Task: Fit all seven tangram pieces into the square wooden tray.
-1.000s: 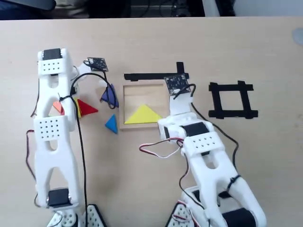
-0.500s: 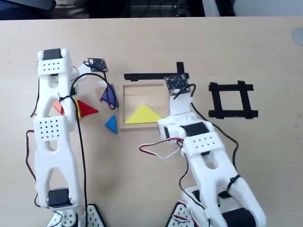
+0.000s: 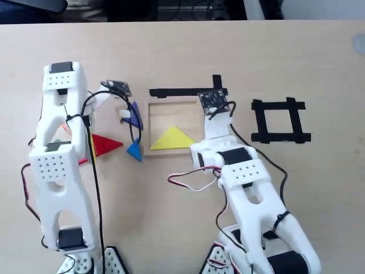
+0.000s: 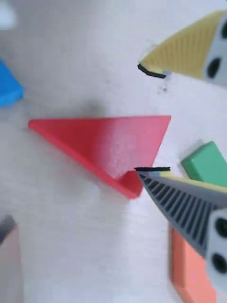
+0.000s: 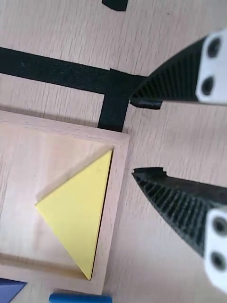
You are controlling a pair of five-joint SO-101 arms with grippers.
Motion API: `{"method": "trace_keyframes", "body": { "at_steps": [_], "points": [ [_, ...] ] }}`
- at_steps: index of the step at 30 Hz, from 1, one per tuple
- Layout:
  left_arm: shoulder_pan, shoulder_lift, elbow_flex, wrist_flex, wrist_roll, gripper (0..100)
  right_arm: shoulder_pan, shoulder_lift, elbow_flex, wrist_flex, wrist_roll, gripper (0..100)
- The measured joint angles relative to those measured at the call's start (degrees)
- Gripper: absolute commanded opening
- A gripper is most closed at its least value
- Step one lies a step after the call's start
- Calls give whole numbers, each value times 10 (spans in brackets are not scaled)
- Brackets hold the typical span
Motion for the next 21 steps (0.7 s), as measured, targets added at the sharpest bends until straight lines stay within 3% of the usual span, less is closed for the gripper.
{"method": "trace_keyframes", "body": {
  "at_steps": [10, 16, 21],
  "points": [
    [13, -19, 56, 0, 0, 322, 0, 0, 0, 0, 0, 215],
    [2, -19, -42, -3, 0, 322, -2, 0, 0, 0, 0, 215],
    [-8, 55, -93, -38, 10, 322, -55, 0, 0, 0, 11, 215]
  ]
}}
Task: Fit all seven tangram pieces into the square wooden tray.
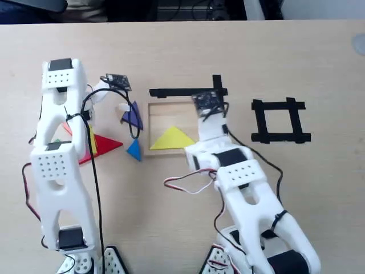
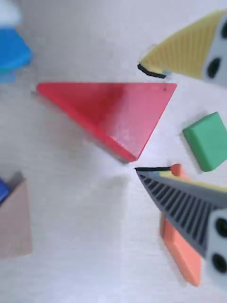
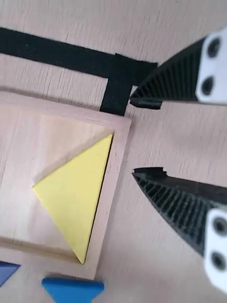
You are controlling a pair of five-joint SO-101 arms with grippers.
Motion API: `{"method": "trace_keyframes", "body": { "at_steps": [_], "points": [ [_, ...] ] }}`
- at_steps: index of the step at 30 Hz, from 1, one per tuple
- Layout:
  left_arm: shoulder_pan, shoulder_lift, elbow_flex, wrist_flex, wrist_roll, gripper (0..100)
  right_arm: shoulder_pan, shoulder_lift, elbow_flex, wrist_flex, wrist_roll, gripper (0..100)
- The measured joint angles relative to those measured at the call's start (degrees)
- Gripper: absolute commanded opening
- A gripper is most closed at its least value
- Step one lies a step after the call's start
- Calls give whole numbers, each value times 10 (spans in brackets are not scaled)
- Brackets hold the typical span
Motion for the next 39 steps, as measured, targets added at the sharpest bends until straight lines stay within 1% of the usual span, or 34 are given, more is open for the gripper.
{"method": "trace_keyframes", "body": {
  "at_steps": [4, 7, 9, 12, 15, 18, 20, 22, 25, 29, 31, 39],
  "points": [
    [-1, 52, -55, 25, 2, 322, -87, 0, 0, 0, 58, 214],
    [-1, 74, -91, 41, 2, 322, -129, 0, -3, -15, 72, 185],
    [-1, 78, -102, 41, 2, 322, -134, 13, -22, -36, 77, 139],
    [-1, 80, -105, 41, 2, 322, -136, 77, -69, -56, 80, 93],
    [-1, 81, -105, 41, 2, 322, -142, 185, -141, -61, 82, 67],
    [-1, 81, -105, 41, 2, 322, -159, 304, -219, -61, 82, 8],
    [-1, 81, -105, 41, 2, 322, -178, 377, -265, -61, 82, 11],
    [-1, 81, -105, 41, 2, 322, -194, 418, -312, -51, 82, 11],
    [-1, 83, -106, 41, 2, 322, -215, 446, -341, -62, 82, 11],
    [-1, 84, -108, 42, 2, 322, -248, 449, -341, -139, 82, 11],
    [-3, 84, -108, 42, 2, 322, -251, 449, -338, -163, 82, 11],
    [-3, 84, -108, 42, 2, 322, -258, 447, -336, -182, 82, 11]
  ]
}}
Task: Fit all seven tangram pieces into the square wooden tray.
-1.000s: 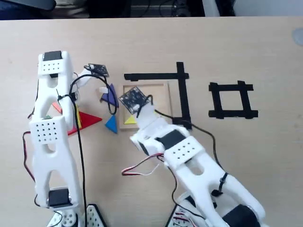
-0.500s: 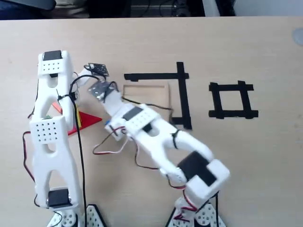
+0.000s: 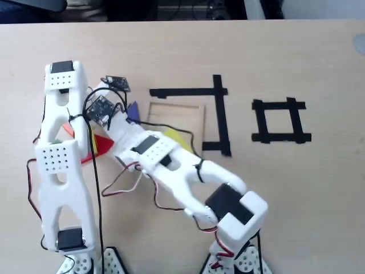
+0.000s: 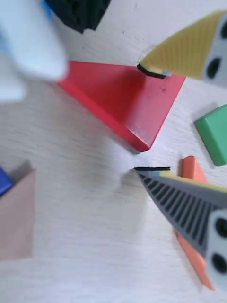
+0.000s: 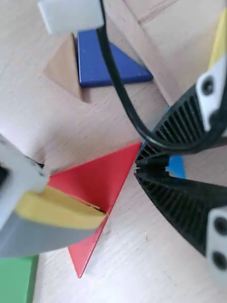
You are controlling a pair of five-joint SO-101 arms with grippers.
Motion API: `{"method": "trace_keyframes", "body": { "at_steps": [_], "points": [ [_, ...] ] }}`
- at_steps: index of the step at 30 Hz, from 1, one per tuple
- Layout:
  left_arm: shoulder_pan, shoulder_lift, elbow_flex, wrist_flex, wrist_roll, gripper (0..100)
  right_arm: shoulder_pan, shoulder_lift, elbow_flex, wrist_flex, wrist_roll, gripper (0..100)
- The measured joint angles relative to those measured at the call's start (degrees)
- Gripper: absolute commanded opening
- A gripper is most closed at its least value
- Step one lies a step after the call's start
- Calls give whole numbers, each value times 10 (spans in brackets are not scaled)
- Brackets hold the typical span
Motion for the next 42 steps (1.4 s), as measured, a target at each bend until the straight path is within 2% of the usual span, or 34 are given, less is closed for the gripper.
{"method": "trace_keyframes", "body": {
  "at_steps": [11, 16, 19, 24, 29, 31, 37, 42],
  "points": [
    [-3, 0, 0, -1, 0, 321, -5, 15, 0, -24, -1, 11],
    [-10, 0, -1, -1, 0, 321, -7, 14, 0, 11, -1, 11],
    [-19, 0, -1, -2, 0, 321, -11, -17, 21, 16, -28, 11],
    [-25, 0, -1, -2, 0, 321, -14, -112, 116, -57, -62, 11],
    [-25, 0, -1, -2, 1, 321, -18, -91, 141, -121, -78, 11],
    [-25, 0, -1, -2, 2, 321, -19, -54, 116, -104, -94, 11],
    [-26, 0, -1, -2, 2, 321, -18, 43, -33, 39, -111, 11],
    [-26, 0, -1, -2, 2, 321, -18, 54, -63, 67, -113, 11]
  ]
}}
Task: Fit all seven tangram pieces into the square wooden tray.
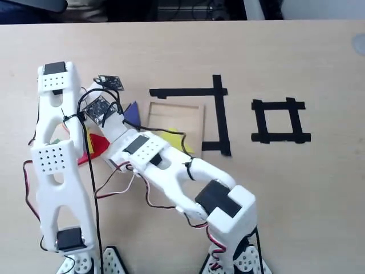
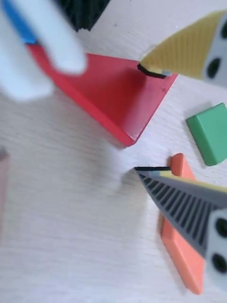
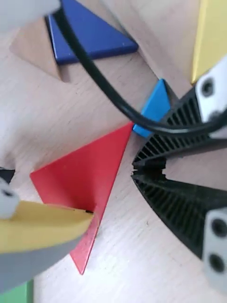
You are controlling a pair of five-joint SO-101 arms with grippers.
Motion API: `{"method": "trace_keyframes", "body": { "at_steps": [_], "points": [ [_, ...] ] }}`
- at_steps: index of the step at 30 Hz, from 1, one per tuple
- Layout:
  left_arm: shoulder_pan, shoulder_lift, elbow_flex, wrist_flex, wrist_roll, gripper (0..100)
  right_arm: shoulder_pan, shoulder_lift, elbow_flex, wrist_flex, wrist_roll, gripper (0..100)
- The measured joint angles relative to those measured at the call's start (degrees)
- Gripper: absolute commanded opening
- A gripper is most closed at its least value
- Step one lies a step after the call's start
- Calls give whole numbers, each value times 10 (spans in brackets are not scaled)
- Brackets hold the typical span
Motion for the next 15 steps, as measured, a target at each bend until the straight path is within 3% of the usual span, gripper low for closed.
{"method": "trace_keyframes", "body": {
  "at_steps": [15],
  "points": [
    [0, 0, 0, 0, 1, 321, 0, 32, -43, 33, -2, 11]
  ]
}}
